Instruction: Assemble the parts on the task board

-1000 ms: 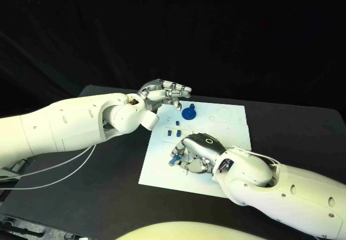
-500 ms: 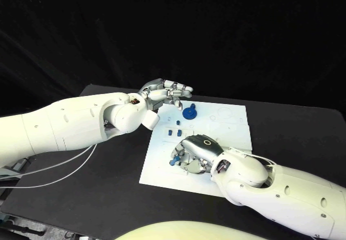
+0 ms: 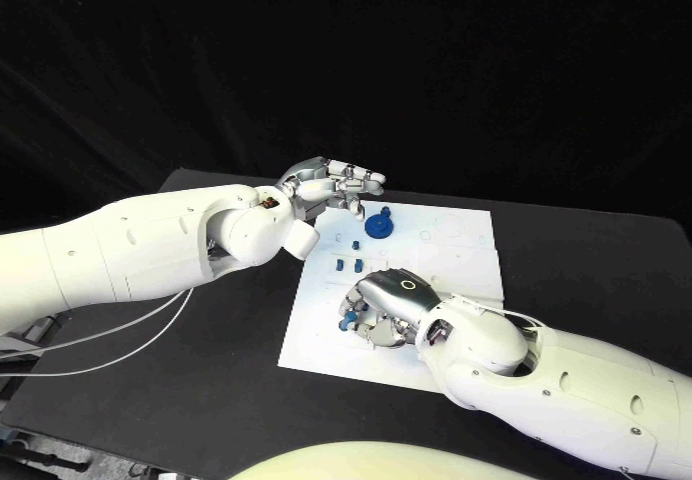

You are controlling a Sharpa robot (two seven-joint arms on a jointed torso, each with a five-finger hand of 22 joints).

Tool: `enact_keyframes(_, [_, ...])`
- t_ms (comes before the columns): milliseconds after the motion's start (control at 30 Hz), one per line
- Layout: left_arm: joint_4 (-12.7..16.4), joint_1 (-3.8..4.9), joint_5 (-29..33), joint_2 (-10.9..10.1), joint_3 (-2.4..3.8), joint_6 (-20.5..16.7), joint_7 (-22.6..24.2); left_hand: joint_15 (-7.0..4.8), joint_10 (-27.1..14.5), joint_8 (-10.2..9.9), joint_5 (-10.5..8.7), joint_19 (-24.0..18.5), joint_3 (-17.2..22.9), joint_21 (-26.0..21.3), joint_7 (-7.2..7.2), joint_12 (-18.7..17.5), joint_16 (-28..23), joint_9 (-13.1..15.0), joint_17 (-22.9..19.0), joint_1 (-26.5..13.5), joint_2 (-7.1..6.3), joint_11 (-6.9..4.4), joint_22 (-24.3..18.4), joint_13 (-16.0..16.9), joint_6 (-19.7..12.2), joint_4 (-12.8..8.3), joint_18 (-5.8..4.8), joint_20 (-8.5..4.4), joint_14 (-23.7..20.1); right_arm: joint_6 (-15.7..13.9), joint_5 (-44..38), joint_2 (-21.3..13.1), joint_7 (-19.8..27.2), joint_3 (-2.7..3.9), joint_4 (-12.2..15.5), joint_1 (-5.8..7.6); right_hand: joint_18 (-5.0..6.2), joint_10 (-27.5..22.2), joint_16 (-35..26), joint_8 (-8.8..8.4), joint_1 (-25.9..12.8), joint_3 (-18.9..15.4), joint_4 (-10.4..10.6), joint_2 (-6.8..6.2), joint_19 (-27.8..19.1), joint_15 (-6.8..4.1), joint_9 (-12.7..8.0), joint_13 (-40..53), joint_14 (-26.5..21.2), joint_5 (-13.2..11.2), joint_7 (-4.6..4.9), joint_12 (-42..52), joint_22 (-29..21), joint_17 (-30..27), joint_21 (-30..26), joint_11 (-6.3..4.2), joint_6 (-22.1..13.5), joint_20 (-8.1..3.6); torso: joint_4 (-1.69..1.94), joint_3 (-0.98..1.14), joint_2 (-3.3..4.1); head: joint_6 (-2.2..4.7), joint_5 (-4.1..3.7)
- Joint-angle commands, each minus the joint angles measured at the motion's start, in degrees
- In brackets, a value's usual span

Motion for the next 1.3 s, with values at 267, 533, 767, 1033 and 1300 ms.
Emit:
enact_keyframes(267, [0.2, 0.06, 0.1, 0.0, 0.02, 1.3, 0.1, 0.18, -0.4, 0.2, 0.21, 0.0, -0.4, -0.3, 0.08, 0.4, 0.3, -0.1, -0.1, -0.2, 0.61, 0.02, -0.1, 0.0, -0.3, -0.1, 0.77, 0.38, -0.4, 1.0, -1.9, 0.5, -1.4, -0.15, 0.4, -0.17, -0.63, -3.2, 0.8, -2.53, -3.0, -1.6, 0.8, -2.04, -0.3, 0.70, -1.0, -0.5, 3.5, 0.1, 0.69, -2.3, -0.8, 1.5, -1.1, 0.87, -5.0, 0.61, -0.03, 0.00, -0.04, -0.07, -0.02])
enact_keyframes(533, [0.1, 0.07, 0.1, 0.0, 0.02, 1.5, 0.0, 0.18, -0.4, 0.2, 0.21, 0.0, -0.4, -0.3, 0.08, 0.4, 0.3, -0.1, -0.1, -0.2, 0.61, 0.02, -0.1, 0.0, -0.3, -0.1, 0.77, 0.38, -0.4, -1.1, -1.7, 0.3, -1.2, -0.17, 0.6, -0.18, -0.46, -4.6, 0.3, -2.47, -4.0, -2.8, 1.3, -3.13, -0.6, 0.88, -2.3, -0.1, 3.2, 0.0, -0.41, -2.0, -1.1, 0.9, -1.7, 1.04, -10.6, 0.89, -0.03, 0.04, 0.00, -0.03, -0.09])
enact_keyframes(767, [0.1, 0.07, 0.1, -0.1, 0.02, 1.8, -0.2, 0.19, -0.4, 0.2, 0.20, 0.0, -0.4, -0.3, 0.08, 0.4, 0.3, -0.1, -0.1, -0.2, 0.64, 0.02, -0.1, 0.0, -0.3, -0.1, 0.77, 0.38, -0.4, -3.8, -1.6, -1.1, -1.2, -0.15, 2.3, -0.22, -0.33, -5.3, -0.3, -2.49, -4.4, -4.1, 1.7, -3.49, -0.8, 0.89, -3.0, 0.5, 3.0, -0.1, -1.27, -1.2, -1.5, 0.3, -2.4, 1.09, -14.7, 1.01, -0.04, 0.07, -0.02, -0.03, -0.17])
enact_keyframes(1033, [0.1, 0.06, 0.0, -0.4, 0.01, 1.8, -0.3, 0.19, -0.4, 0.2, 0.20, 0.0, -0.4, -0.3, 0.08, 0.4, 0.3, -0.1, -0.1, -0.2, 0.64, 0.02, -0.1, 0.0, -0.3, -0.1, 0.77, 0.38, -0.4, -8.4, 5.8, -10.3, 0.0, 0.77, 9.7, 1.80, -0.24, -2.1, -0.7, -0.08, -4.5, -6.0, 2.8, -2.83, -0.9, 0.19, -2.2, 2.6, 2.9, -0.1, 1.03, 2.6, -1.7, -0.3, -2.8, 0.19, -12.0, 0.49, -0.11, -0.09, -0.13, 0.75, -1.58])
enact_keyframes(1300, [0.1, 0.06, 0.0, -0.7, -0.02, 1.6, -0.1, 0.19, -0.4, 0.2, 0.20, 0.0, -0.4, -0.3, 0.08, 0.4, 0.3, -0.1, -0.1, -0.2, 0.64, 0.02, -0.1, 0.0, -0.3, -0.1, 0.77, 0.38, -0.4, -4.6, 24.6, -23.8, -1.9, 0.86, 13.2, 5.25, -1.80, 10.7, 3.2, 4.31, -8.7, -11.5, 5.8, -1.54, 2.1, -1.59, 0.6, 36.3, 4.2, 2.0, -0.97, 38.6, 4.7, 2.9, 4.2, -2.16, -4.0, -1.04, -0.91, -0.48, -0.47, 1.76, -5.71])
